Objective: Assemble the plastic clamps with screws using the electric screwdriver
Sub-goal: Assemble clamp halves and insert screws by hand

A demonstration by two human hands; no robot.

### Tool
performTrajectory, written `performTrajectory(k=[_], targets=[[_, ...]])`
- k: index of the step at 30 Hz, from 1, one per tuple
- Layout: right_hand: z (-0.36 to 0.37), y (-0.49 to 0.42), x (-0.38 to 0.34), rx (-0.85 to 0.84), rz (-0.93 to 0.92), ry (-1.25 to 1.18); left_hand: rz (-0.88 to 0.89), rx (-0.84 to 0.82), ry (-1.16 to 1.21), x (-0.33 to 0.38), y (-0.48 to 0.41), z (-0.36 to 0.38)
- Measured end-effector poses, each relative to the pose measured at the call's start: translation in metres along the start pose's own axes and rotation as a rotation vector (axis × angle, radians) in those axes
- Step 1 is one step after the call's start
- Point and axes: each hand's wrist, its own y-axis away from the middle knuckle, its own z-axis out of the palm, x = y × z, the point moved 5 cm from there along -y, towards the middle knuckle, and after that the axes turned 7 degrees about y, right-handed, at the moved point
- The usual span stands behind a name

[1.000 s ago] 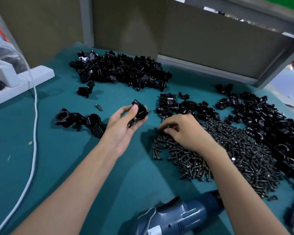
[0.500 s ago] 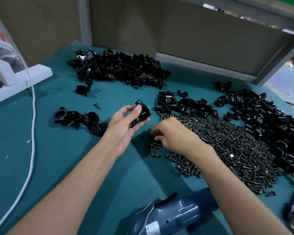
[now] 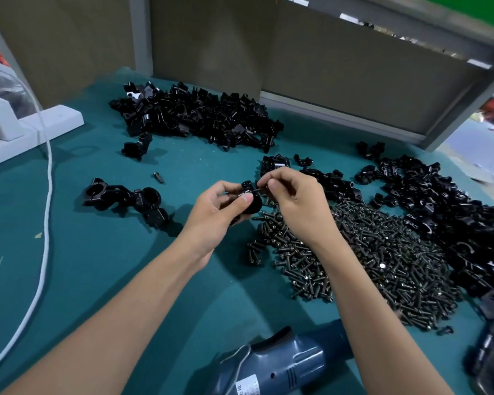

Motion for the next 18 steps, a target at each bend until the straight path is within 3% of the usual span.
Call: performTrajectory(k=[4, 13, 16, 18], targets=[[0.002, -0.002, 0.003, -0.017, 0.003, -0.018, 0.004, -0.003, -0.036, 0.002, 0.000, 0.000], [0.005, 0.000, 0.007, 0.039, 0.018, -0.330, 0.037, -0.058, 0.003, 0.003, 0.002, 0.006], [0.004, 0.002, 0.014, 0.047, 0.111, -0.382, 0.012, -0.074, 0.132, 0.005, 0.004, 0.008], [-0.004, 0.005, 0.020, 0.077, 0.132, -0.263, -0.010, -0.053, 0.249, 0.007, 0.004, 0.006]])
